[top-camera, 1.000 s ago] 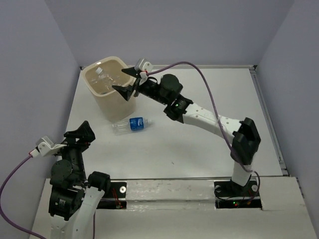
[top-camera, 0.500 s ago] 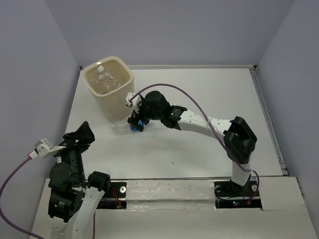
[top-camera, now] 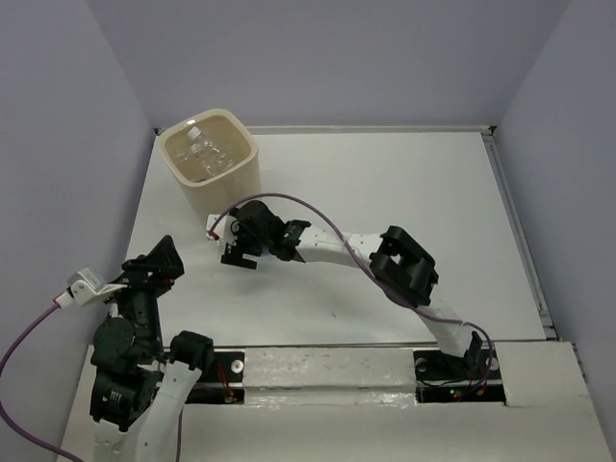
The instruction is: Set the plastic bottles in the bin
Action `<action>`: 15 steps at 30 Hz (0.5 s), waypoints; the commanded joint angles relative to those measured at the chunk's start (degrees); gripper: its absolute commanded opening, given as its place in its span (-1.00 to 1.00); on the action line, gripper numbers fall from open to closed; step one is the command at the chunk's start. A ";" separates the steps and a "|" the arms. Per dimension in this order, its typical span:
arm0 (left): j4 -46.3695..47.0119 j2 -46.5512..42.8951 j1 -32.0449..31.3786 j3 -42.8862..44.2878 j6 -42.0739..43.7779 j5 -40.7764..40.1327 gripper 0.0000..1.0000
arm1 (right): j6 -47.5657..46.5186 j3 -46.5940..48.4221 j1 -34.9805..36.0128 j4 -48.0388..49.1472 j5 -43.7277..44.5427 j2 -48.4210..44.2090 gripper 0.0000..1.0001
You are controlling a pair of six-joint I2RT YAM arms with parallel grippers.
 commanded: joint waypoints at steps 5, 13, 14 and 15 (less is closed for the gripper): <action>1.97 -0.47 -0.98 -0.06 0.94 -0.76 0.98 | -3.11 9.49 0.51 -0.71 1.53 7.23 0.90; 1.97 -0.03 -1.16 -0.15 0.94 -1.03 0.98 | -1.00 11.77 2.26 0.08 -0.49 10.75 0.72; 1.88 -0.03 -1.07 -0.15 0.94 -1.11 0.98 | -0.83 11.95 2.79 0.26 -0.49 10.84 0.71; 1.88 0.06 -1.07 -0.15 0.94 -1.11 0.98 | -0.56 12.13 2.79 0.43 -0.67 11.01 0.67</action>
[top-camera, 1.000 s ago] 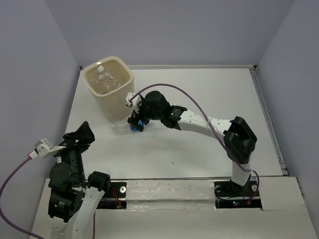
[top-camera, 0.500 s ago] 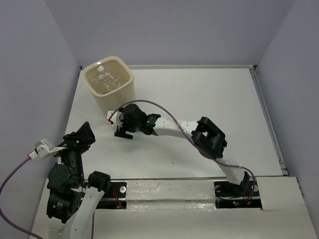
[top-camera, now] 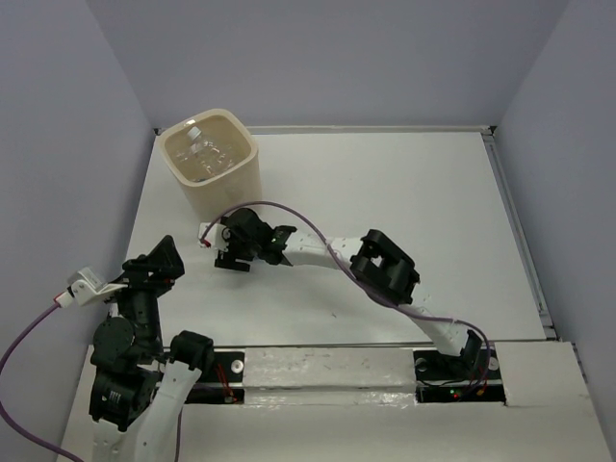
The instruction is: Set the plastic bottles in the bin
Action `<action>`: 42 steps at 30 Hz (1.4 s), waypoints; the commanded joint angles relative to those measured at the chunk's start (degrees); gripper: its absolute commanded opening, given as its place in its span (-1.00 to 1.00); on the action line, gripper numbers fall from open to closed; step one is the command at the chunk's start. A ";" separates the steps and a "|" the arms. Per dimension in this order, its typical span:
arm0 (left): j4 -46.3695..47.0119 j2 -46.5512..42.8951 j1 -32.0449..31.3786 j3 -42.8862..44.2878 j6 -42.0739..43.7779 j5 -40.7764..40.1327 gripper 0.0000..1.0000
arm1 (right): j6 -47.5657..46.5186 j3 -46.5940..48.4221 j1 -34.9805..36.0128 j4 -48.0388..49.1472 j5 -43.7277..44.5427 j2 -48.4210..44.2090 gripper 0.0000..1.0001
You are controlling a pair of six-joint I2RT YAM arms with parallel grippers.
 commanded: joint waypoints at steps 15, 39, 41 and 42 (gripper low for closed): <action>1.93 1.93 2.18 -0.06 0.79 -0.08 0.98 | 11.29 -13.39 2.97 13.77 -3.70 -13.92 -0.14; 3.07 3.34 3.67 -0.50 1.66 1.85 0.98 | 20.79 -19.77 -0.37 36.45 0.87 -38.31 -0.36; 3.42 2.98 3.67 -0.67 1.93 2.20 0.98 | 21.75 -14.06 -1.85 37.34 0.87 -34.97 -0.40; 3.51 2.81 3.67 -0.67 2.10 2.55 0.98 | 22.10 -12.04 -2.38 37.95 0.78 -33.74 -0.42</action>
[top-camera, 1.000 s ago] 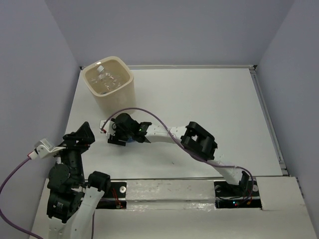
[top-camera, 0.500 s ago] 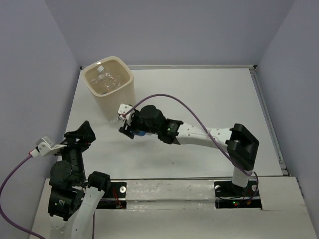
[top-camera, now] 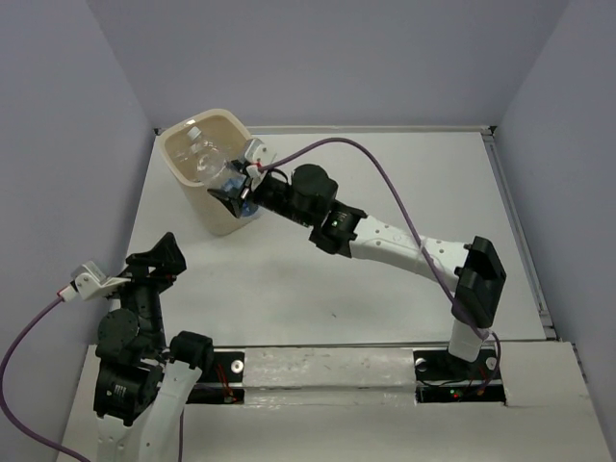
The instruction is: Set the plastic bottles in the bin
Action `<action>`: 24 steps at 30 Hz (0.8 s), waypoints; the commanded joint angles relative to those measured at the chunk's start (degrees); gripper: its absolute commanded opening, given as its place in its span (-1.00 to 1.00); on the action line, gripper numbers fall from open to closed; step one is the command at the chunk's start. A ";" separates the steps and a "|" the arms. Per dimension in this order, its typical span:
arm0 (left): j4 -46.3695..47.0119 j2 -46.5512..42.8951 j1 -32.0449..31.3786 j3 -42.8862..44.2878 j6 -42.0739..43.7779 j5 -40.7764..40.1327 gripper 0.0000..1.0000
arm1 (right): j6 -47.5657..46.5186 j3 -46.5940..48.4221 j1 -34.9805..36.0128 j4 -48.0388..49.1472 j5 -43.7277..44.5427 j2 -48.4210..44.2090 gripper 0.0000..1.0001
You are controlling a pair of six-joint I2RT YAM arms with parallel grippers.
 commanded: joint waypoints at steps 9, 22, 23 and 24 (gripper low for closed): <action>3.64 -2.10 -1.60 -0.92 2.13 1.62 0.98 | 12.77 33.32 -9.20 14.30 -3.67 20.30 -0.45; 3.55 -3.33 -3.98 -0.92 2.04 0.74 0.98 | 11.99 45.51 -12.28 12.36 -2.53 37.21 -0.46; 3.55 -3.33 -3.98 -0.92 2.04 0.74 0.98 | 11.99 44.53 -12.28 12.45 -2.36 37.02 -0.46; 3.55 -3.33 -3.98 -0.92 2.04 0.74 0.98 | 11.99 43.56 -12.28 12.54 -2.36 36.85 -0.45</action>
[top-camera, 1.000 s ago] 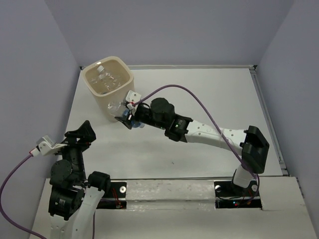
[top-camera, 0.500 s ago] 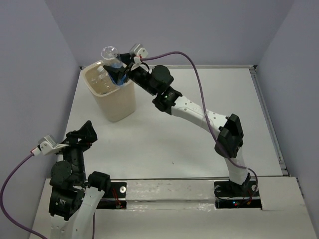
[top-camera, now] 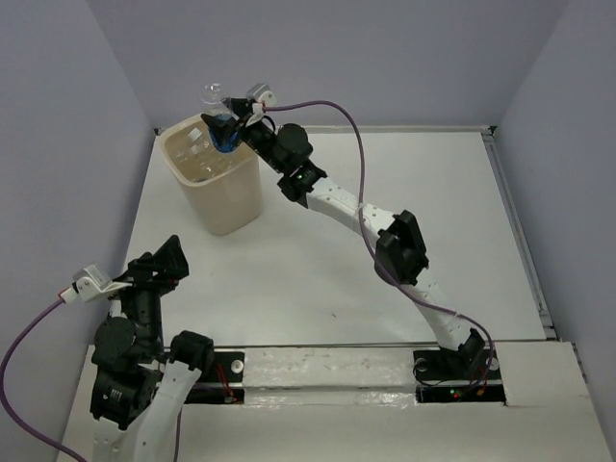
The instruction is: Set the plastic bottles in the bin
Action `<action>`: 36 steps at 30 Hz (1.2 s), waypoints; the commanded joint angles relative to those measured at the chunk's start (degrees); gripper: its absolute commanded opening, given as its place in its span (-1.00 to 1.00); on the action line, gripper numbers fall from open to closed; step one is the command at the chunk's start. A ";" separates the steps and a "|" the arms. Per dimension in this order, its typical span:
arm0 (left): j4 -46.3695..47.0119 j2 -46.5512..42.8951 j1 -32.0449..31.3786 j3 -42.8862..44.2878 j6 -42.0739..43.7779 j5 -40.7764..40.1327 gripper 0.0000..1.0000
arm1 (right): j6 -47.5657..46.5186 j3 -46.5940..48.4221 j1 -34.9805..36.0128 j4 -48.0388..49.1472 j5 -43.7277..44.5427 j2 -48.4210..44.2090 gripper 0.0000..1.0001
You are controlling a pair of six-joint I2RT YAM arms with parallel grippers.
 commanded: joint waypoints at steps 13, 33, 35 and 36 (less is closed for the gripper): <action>2.26 0.08 0.33 0.02 0.99 -0.60 0.98 | -6.88 -0.55 1.76 -8.17 1.41 -3.86 -0.31; 1.82 0.43 1.29 0.38 0.64 -0.68 0.98 | -4.79 -1.51 3.43 -11.88 -0.17 -3.76 0.93; 1.65 0.61 1.47 0.38 0.47 -0.60 0.98 | -3.12 -2.64 3.96 -11.70 -1.13 -6.40 0.99; 1.56 0.61 1.64 0.46 0.38 -0.68 0.98 | -1.72 -3.69 3.96 -11.18 -1.23 -7.62 0.99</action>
